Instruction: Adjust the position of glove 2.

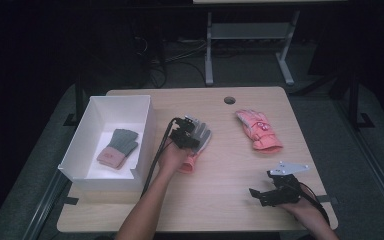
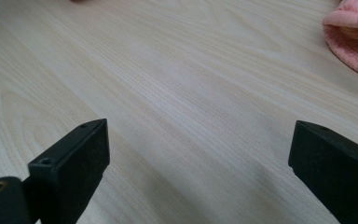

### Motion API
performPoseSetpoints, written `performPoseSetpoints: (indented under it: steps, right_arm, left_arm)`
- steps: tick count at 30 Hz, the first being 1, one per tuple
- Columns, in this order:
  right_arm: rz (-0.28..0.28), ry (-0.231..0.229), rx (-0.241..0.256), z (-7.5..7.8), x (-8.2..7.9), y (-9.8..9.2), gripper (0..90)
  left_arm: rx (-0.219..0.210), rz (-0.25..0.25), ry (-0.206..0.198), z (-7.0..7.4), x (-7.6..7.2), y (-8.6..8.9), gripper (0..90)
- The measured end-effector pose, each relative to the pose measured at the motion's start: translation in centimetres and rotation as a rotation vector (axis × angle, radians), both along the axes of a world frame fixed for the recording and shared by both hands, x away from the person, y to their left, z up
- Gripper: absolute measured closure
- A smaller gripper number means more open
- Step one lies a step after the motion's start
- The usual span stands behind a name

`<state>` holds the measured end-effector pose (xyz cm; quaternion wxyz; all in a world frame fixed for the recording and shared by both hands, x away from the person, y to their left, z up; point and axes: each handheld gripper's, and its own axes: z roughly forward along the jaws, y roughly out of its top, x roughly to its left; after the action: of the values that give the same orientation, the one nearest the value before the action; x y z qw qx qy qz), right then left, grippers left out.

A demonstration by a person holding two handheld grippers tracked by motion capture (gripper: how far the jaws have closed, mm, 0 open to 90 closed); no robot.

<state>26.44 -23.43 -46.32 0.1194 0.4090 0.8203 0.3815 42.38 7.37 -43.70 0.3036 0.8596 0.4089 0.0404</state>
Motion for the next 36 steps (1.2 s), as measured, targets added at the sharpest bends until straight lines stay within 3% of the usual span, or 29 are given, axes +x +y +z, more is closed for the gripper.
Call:
performPoseSetpoints:
  steps: [8,12,15,17,19,24,26,29,32,36]
  right_arm:
    - [0.007,-0.004,-0.003,0.0,0.0,0.0,4.7]
    - [0.006,-0.002,-0.004,0.0,0.0,0.1,4.8]
    - [0.002,0.001,0.002,0.0,0.0,0.0,4.7]
    - [0.002,0.000,0.001,0.0,0.0,0.0,4.7]
    - [-0.001,0.000,0.004,0.0,0.0,0.0,4.7]
    - [-0.002,-0.001,0.004,0.0,0.1,-0.1,4.7]
    - [-0.004,0.002,0.004,0.0,0.0,0.0,4.7]
    - [-0.002,0.003,0.004,-0.1,0.0,0.0,4.7]
    - [-0.007,0.004,0.001,-0.1,0.0,0.0,4.7]
    - [-0.003,-0.003,0.002,0.0,0.0,0.0,4.7]
  left_arm:
    - [-0.033,-0.099,0.040,-0.1,-2.7,-2.2,89.9]
    - [-0.049,-0.135,0.046,-0.1,-4.0,-2.9,89.9]
    - [-0.050,-0.159,0.032,0.4,-4.2,-2.8,89.9]
    - [-0.056,-0.161,0.019,1.1,-4.1,-2.2,89.9]
    - [-0.079,-0.127,0.000,1.8,-4.1,-1.5,89.9]
    - [-0.077,-0.064,-0.027,2.9,-3.8,1.4,89.9]
    - [-0.061,-0.038,-0.043,3.1,-3.9,2.6,89.9]
    - [0.001,-0.005,-0.052,2.5,-4.2,3.5,89.9]
    - [0.053,-0.017,-0.031,1.4,-4.7,3.6,89.8]
    - [0.062,-0.037,-0.014,0.8,-5.4,3.9,89.9]
